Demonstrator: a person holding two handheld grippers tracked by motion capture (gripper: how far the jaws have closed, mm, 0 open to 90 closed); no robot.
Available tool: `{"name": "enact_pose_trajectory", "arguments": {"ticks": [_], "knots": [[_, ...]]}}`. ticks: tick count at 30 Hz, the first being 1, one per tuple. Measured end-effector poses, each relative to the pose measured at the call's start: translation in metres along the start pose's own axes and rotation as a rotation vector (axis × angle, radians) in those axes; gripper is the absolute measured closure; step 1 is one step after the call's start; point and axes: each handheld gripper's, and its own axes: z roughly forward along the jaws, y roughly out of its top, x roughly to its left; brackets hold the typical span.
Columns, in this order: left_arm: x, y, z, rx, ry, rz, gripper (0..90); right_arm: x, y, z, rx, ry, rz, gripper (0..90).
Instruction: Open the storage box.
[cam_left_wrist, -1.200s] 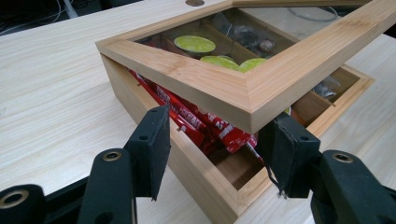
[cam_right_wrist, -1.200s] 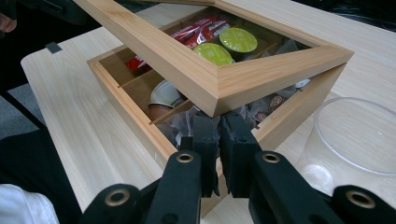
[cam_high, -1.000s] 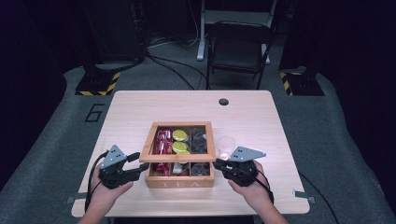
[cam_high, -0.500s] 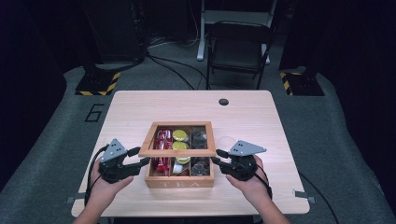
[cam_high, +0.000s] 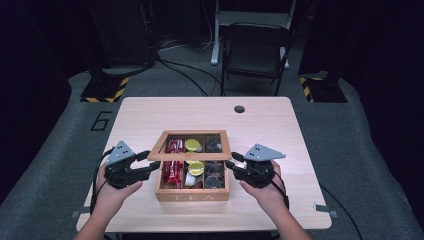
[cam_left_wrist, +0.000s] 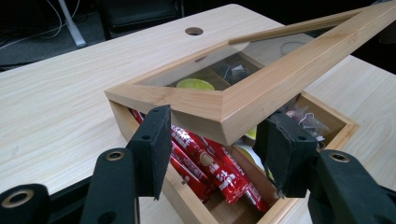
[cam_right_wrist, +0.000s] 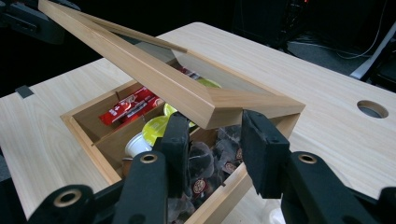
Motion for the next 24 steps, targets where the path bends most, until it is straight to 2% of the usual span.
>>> {"name": "enact_pose_trajectory", "arguments": {"ticks": [7,13,21,24], "knots": [[0.005,0.011,0.002,-0.006,0.001,-0.016,46.1,-0.004,0.010,0.001,-0.013,-0.010,-0.008,62.8],[0.006,0.024,0.003,-0.007,0.032,-0.003,46.8,-0.009,0.021,0.003,-0.018,-0.014,-0.007,62.6],[0.015,0.038,0.007,-0.023,0.037,-0.034,49.0,-0.017,0.037,0.008,-0.037,-0.031,0.006,62.3],[0.019,0.043,0.010,-0.011,0.030,-0.040,49.2,-0.019,0.040,0.009,-0.041,-0.032,-0.001,62.4]]}}
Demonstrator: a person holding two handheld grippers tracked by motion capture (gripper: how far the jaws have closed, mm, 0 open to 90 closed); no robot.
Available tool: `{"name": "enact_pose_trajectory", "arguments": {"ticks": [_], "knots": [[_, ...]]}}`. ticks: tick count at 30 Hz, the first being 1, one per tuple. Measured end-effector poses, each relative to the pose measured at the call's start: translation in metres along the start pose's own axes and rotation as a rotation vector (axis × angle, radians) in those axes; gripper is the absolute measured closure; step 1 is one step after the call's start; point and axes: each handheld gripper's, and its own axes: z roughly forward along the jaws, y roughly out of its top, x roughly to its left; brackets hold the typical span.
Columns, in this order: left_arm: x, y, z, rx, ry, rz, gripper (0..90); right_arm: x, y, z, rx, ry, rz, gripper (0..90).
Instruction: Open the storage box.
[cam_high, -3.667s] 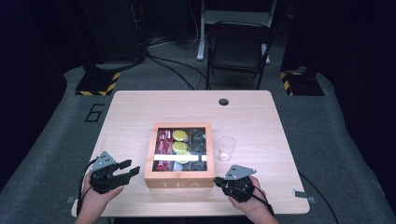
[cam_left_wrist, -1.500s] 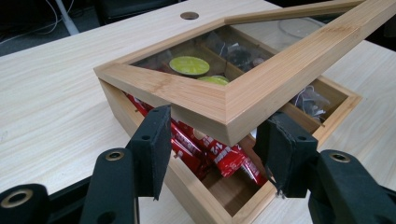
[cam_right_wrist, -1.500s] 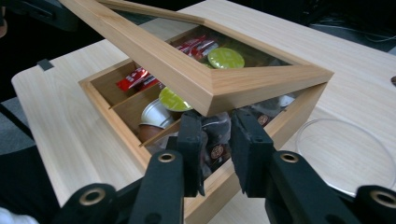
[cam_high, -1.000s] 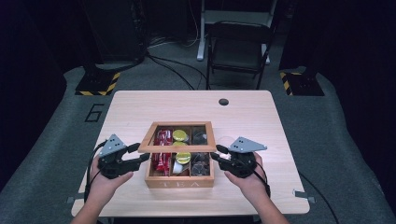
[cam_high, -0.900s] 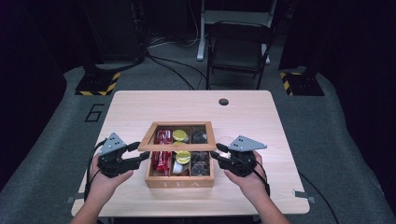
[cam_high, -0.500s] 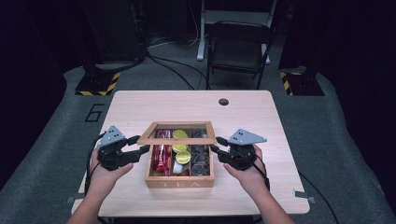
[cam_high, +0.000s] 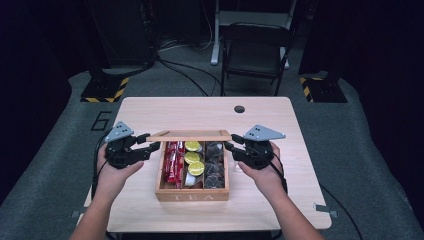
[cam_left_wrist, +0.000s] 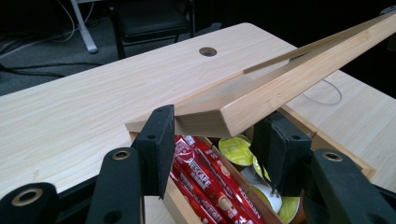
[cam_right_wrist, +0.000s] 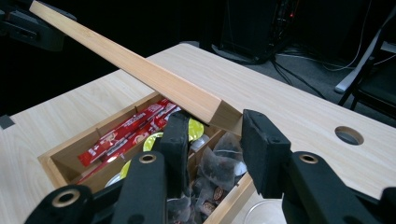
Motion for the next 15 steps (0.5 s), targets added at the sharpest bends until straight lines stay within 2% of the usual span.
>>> {"name": "enact_pose_trajectory", "arguments": {"ticks": [2,4,10,15], "knots": [[0.0001,0.0025,0.0020,0.001,0.012,0.010,49.1,-0.0008,0.0019,0.0011,-0.006,-0.004,0.023,62.4],[-0.0003,0.0036,0.0032,-0.001,0.024,0.018,49.3,-0.0024,0.0034,0.0015,-0.004,-0.002,0.012,62.1],[-0.0007,-0.0039,0.0035,-0.040,0.020,-0.008,49.2,-0.0011,0.0036,0.0035,0.002,-0.004,0.001,59.6],[-0.0001,-0.0057,0.0029,-0.036,0.008,-0.008,49.0,0.0007,0.0022,0.0033,-0.001,-0.008,0.011,58.6]]}}
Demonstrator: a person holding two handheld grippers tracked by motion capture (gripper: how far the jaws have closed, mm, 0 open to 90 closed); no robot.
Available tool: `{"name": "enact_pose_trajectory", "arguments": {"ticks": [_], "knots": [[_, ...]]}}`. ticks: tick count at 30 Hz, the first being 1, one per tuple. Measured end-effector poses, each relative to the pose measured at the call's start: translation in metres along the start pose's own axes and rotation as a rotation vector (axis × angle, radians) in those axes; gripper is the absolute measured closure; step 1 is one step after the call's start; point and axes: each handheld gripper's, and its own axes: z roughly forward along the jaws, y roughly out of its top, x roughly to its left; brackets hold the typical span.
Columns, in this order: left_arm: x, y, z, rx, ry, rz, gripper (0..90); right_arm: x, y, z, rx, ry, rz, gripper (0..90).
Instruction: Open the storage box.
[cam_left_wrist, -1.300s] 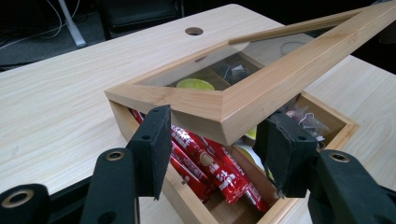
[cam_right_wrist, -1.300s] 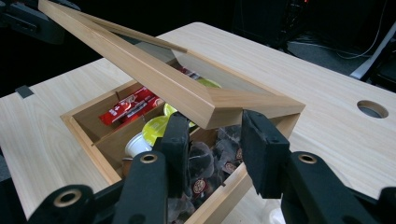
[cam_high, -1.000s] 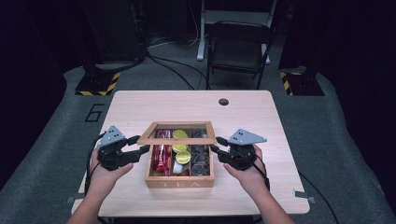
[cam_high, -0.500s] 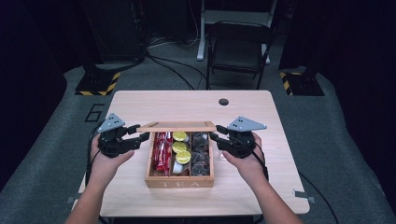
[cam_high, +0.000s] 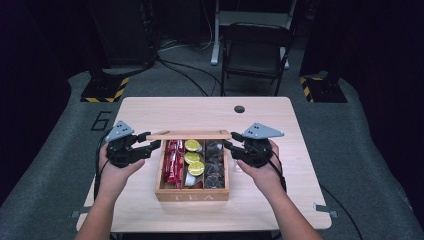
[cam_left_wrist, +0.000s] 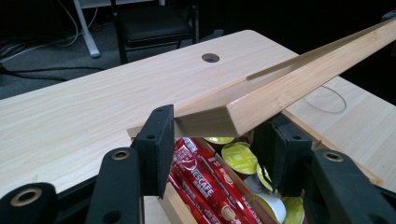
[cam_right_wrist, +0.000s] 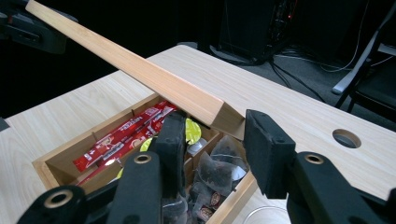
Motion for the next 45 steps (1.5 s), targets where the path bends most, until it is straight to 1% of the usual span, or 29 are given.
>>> {"name": "enact_pose_trajectory", "arguments": {"ticks": [2,4,6,10,12,14,16,18,21,23,25,29,30,33,35,36,38,40,41,42,43,44,45], "knots": [[0.000,-0.001,0.000,-0.005,0.000,-0.001,48.9,0.000,-0.002,-0.001,-0.006,0.012,0.006,56.9],[0.000,-0.002,0.000,-0.002,-0.002,-0.001,49.0,0.001,-0.003,-0.002,-0.019,0.017,0.025,55.2],[0.001,-0.002,0.001,-0.004,-0.005,-0.004,49.0,0.003,-0.005,-0.003,-0.026,0.018,0.032,54.2],[0.002,-0.002,0.001,-0.007,-0.012,-0.008,49.0,0.007,-0.013,-0.006,-0.031,0.016,0.028,52.9],[0.002,-0.003,0.001,-0.008,-0.013,-0.009,49.0,0.010,-0.018,-0.006,-0.026,0.008,0.016,52.0],[0.002,-0.003,0.001,-0.010,-0.013,-0.010,49.0,0.013,-0.026,-0.005,-0.006,0.000,-0.002,51.2],[0.003,-0.003,0.002,-0.007,-0.013,-0.009,49.1,0.014,-0.029,-0.004,-0.001,0.003,-0.007,50.9],[0.003,-0.004,0.002,-0.002,-0.013,-0.009,49.0,0.015,-0.034,-0.002,0.004,0.009,-0.009,50.4],[0.002,-0.004,0.002,-0.004,-0.014,-0.009,48.9,0.017,-0.043,0.001,0.009,0.016,0.000,49.6],[0.002,-0.005,0.002,-0.005,-0.011,-0.006,49.0,0.018,-0.049,0.004,0.020,0.021,-0.005,49.0],[0.001,-0.006,0.002,-0.003,-0.009,-0.005,49.0,0.021,-0.057,0.009,0.045,0.025,-0.010,48.5],[0.001,-0.007,0.002,-0.005,-0.008,0.000,48.9,0.027,-0.071,0.018,0.078,0.054,-0.021,45.2],[0.001,-0.007,0.002,-0.006,-0.008,-0.001,48.9,0.027,-0.071,0.018,0.078,0.054,-0.021,45.2],[0.000,-0.008,0.002,-0.006,-0.006,0.001,49.0,0.031,-0.077,0.025,0.109,0.066,-0.039,44.9],[0.000,-0.008,0.002,-0.004,-0.004,0.002,49.0,0.030,-0.079,0.027,0.116,0.070,-0.047,44.9],[0.000,-0.008,0.002,-0.005,-0.004,0.002,49.0,0.032,-0.080,0.029,0.118,0.071,-0.036,44.9],[0.000,-0.008,0.002,-0.006,-0.006,0.002,49.0,0.033,-0.083,0.031,0.126,0.081,-0.034,44.9],[0.000,-0.009,0.002,-0.005,-0.005,0.003,49.0,0.034,-0.085,0.035,0.138,0.084,-0.034,45.0],[0.000,-0.009,0.002,-0.006,-0.005,0.002,48.9,0.034,-0.086,0.036,0.144,0.092,-0.046,45.0],[0.000,-0.009,0.002,-0.007,-0.005,0.001,48.9,0.036,-0.087,0.038,0.149,0.088,-0.034,45.0],[0.000,-0.009,0.002,-0.007,-0.005,0.001,48.9,0.036,-0.088,0.039,0.150,0.097,-0.040,45.0],[0.000,-0.009,0.002,-0.007,-0.006,0.000,48.9,0.037,-0.089,0.041,0.157,0.098,-0.031,45.0],[0.000,-0.009,0.002,-0.008,-0.006,-0.001,48.9,0.038,-0.090,0.043,0.163,0.103,-0.036,45.0]]}}
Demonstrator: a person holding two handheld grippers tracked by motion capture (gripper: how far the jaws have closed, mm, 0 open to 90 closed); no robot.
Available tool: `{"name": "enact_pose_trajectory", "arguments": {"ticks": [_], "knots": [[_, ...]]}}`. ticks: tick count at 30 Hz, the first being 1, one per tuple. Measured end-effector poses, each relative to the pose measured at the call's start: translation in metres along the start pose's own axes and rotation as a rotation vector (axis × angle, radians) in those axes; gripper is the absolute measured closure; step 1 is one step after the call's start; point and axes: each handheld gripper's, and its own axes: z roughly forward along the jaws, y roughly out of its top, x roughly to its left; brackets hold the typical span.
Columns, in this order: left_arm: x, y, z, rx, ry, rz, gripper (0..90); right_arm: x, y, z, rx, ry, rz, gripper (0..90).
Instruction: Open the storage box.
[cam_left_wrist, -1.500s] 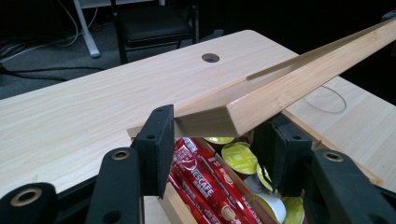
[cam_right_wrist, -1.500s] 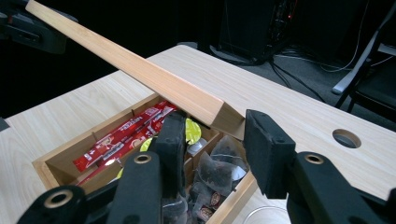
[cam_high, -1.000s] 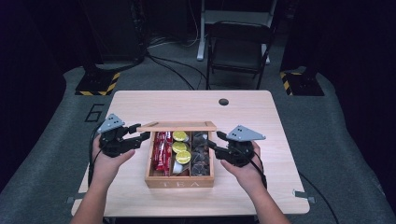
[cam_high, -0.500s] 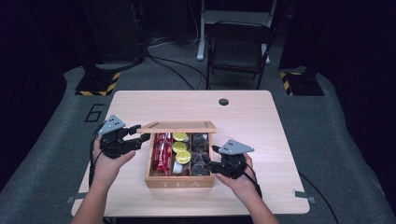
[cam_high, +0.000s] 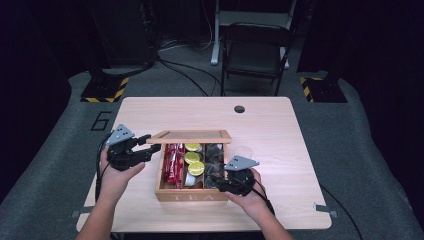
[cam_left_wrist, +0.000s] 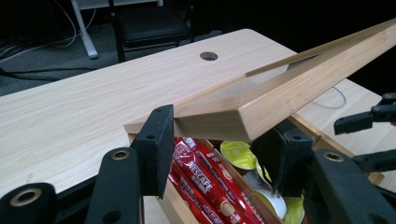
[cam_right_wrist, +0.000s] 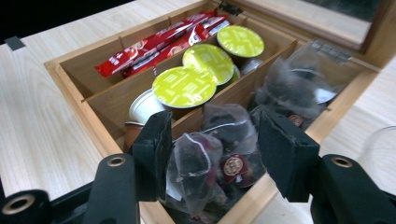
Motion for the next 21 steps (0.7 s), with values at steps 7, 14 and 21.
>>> {"name": "enact_pose_trajectory", "arguments": {"ticks": [7,14,21], "knots": [[0.000,0.000,0.000,0.000,0.002,0.001,48.9,0.001,-0.003,0.009,0.009,0.013,0.003,44.5],[0.000,-0.001,0.000,0.004,0.002,0.004,48.9,0.004,-0.005,0.017,0.032,0.028,0.009,44.5],[0.000,-0.001,0.000,0.003,0.001,0.005,48.9,0.004,-0.007,0.022,0.058,0.031,0.004,44.4]]}}
